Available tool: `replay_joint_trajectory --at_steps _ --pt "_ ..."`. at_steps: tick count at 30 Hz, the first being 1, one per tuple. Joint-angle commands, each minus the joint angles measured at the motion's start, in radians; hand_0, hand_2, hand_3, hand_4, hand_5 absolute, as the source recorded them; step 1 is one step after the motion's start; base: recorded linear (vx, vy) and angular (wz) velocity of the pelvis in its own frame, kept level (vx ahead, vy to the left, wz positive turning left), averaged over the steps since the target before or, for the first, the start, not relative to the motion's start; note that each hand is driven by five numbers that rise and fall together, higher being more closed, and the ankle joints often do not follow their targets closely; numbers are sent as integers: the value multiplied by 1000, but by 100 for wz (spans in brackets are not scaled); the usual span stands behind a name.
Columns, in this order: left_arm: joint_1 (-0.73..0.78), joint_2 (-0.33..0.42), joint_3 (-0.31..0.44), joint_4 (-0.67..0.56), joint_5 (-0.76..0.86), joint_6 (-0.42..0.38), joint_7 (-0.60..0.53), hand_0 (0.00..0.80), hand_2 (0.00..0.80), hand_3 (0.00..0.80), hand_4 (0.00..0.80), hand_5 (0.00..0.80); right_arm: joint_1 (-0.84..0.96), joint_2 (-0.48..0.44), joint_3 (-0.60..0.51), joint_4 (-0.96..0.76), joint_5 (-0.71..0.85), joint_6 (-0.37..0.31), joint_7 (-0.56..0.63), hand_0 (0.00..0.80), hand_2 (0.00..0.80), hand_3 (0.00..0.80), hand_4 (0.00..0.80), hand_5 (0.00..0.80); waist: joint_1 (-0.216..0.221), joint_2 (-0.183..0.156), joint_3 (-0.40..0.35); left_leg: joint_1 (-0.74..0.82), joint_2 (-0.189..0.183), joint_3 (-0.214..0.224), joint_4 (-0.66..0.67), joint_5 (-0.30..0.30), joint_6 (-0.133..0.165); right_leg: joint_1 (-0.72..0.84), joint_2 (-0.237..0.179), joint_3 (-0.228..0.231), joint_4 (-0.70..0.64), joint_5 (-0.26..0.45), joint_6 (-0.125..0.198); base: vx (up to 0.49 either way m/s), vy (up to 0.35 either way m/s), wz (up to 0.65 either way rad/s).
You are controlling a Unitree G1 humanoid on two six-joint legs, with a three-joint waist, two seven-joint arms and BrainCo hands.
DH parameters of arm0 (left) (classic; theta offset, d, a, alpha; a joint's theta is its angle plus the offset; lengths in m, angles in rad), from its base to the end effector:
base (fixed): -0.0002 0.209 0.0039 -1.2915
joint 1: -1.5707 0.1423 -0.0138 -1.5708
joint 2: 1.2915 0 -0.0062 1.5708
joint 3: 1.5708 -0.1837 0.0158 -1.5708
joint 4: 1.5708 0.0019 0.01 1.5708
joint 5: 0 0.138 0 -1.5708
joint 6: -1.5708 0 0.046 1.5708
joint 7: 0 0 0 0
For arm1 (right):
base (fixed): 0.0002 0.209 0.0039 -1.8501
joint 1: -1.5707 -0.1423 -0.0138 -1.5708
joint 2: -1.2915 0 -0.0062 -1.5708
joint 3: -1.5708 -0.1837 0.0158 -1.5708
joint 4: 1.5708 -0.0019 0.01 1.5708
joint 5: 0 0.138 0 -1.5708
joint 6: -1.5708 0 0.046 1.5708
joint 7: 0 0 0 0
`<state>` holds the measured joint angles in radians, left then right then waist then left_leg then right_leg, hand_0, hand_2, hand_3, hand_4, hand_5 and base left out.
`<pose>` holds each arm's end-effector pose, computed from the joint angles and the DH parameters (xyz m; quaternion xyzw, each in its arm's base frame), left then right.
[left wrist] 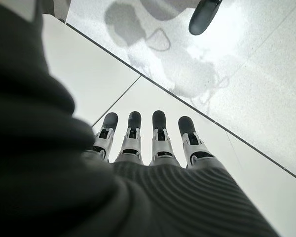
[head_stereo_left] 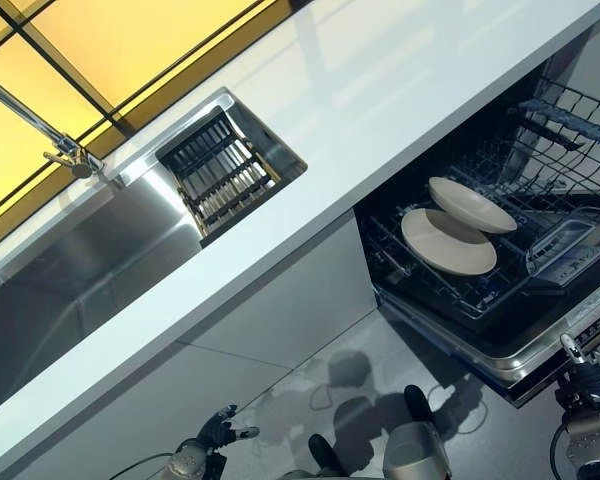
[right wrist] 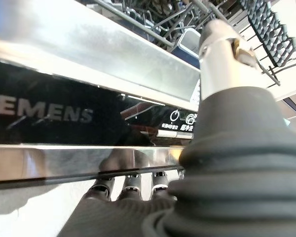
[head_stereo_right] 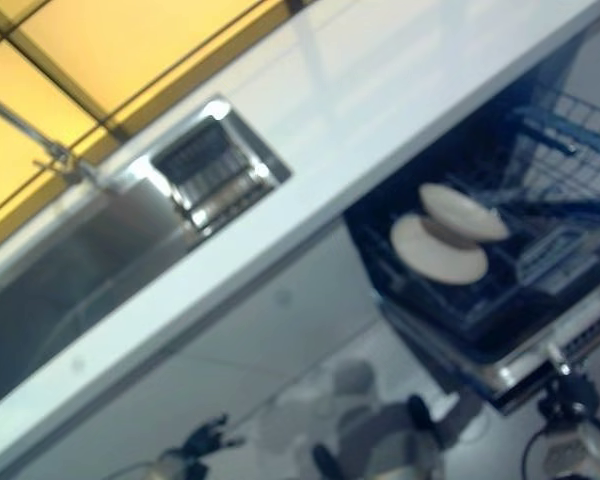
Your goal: Take plates into dishwasher
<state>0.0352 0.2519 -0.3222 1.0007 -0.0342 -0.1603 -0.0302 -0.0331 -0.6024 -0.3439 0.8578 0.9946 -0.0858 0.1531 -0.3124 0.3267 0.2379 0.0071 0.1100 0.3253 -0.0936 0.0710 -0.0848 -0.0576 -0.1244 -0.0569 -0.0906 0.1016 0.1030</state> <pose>0.0989 0.1996 -0.1041 0.1542 0.4371 -0.0971 0.8808 0.1348 -0.3705 -0.0001 0.2416 0.1062 -0.3363 0.9040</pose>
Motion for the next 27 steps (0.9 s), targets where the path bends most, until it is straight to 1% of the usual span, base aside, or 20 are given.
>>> replay_joint_trajectory --at_steps 1,6,10,16,22,27 --pt "-43 42 31 2 0 10 -1 0 0 0 0 0 -166 41 103 -211 -41 7 109 0 0 0 0 0 65 -85 -27 85 -29 7 40 -84 -2 -37 14 -12 79 -73 -25 0 0 0" --pt "-43 47 29 -11 7 29 0 0 0 0 0 0 -181 48 131 -353 -71 28 104 0 0 0 0 0 69 -106 -28 79 -22 9 39 -78 -1 -39 24 -9 81 -75 -26 -12 -9 -2" --pt "-53 48 19 -13 4 43 10 0 0 0 0 0 -216 38 144 -417 -87 52 87 0 0 0 0 0 75 -117 -25 76 -17 8 37 -76 -1 -39 27 -11 80 -75 -27 -6 -7 -1" --pt "-63 54 13 0 -1 42 21 0 0 0 0 0 -294 3 171 -463 -99 65 58 0 0 0 0 0 88 -124 -20 66 -12 2 38 -72 -6 -41 31 -20 76 -73 -31 -18 -24 0" --pt "-68 56 9 12 4 35 18 0 0 0 0 0 -331 -13 177 -484 -101 69 34 0 0 0 0 0 97 -126 -22 65 -7 -1 37 -69 -10 -35 30 -32 71 -74 -31 5 -16 1" --pt "-78 53 6 48 11 10 26 0 0 0 0 0 -354 -18 190 -495 -104 72 25 0 0 0 0 0 100 -133 -24 63 -2 -4 39 -70 -15 -37 30 -38 73 -76 -33 0 -18 3"
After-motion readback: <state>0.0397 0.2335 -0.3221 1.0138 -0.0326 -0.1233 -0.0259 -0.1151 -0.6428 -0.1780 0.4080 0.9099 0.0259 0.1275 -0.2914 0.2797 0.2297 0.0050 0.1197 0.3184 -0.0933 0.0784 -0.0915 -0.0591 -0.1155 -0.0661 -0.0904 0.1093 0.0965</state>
